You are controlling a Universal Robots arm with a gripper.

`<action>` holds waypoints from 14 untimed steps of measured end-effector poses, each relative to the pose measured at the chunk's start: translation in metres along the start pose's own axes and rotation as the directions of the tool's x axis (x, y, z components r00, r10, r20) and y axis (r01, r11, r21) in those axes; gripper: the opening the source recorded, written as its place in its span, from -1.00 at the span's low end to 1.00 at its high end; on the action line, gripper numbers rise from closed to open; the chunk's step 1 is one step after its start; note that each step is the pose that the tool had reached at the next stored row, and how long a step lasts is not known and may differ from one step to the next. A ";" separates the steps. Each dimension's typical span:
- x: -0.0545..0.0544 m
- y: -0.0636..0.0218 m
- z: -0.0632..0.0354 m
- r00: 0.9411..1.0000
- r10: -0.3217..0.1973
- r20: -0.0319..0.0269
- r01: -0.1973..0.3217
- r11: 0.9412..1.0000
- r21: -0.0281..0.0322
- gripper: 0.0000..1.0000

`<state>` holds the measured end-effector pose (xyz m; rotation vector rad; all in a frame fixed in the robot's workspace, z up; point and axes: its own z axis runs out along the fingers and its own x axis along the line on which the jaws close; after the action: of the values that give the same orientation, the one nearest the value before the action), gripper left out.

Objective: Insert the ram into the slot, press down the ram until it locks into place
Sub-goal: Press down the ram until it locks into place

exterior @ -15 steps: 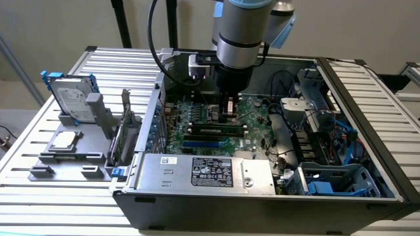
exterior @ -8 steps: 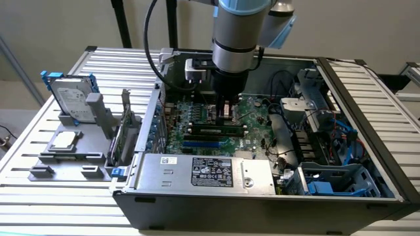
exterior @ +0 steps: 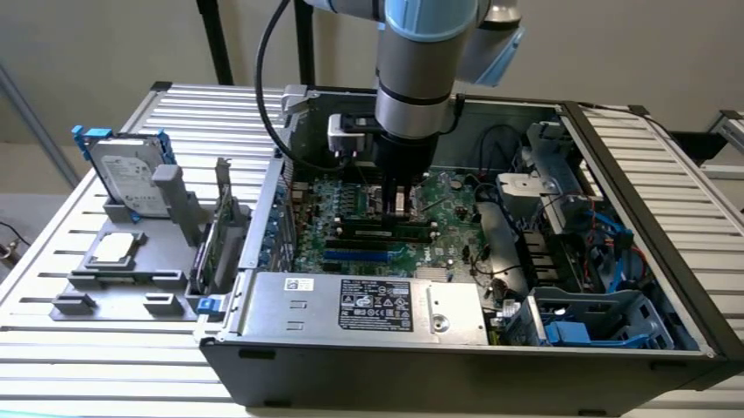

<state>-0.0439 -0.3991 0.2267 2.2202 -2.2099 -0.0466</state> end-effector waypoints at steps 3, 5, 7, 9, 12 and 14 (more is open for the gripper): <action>0.000 -0.0001 0.0024 1.000 0.000 0.001 0.000 1.000 0.001 -0.80; 0.000 0.0000 -0.0026 1.000 0.000 0.003 0.000 1.000 0.002 -0.80; 0.000 0.0003 -0.0123 1.000 0.000 0.001 0.000 1.000 0.001 -0.80; -0.001 0.0005 -0.0211 1.000 0.000 0.002 0.000 1.000 0.001 -0.80; -0.001 -0.0002 -0.0335 1.000 0.000 0.002 0.000 1.000 -0.003 -0.80; -0.001 0.0000 -0.0340 1.000 0.000 0.002 0.000 1.000 -0.003 -0.80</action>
<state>-0.0430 -0.3988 0.2607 2.2192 -2.2093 -0.0517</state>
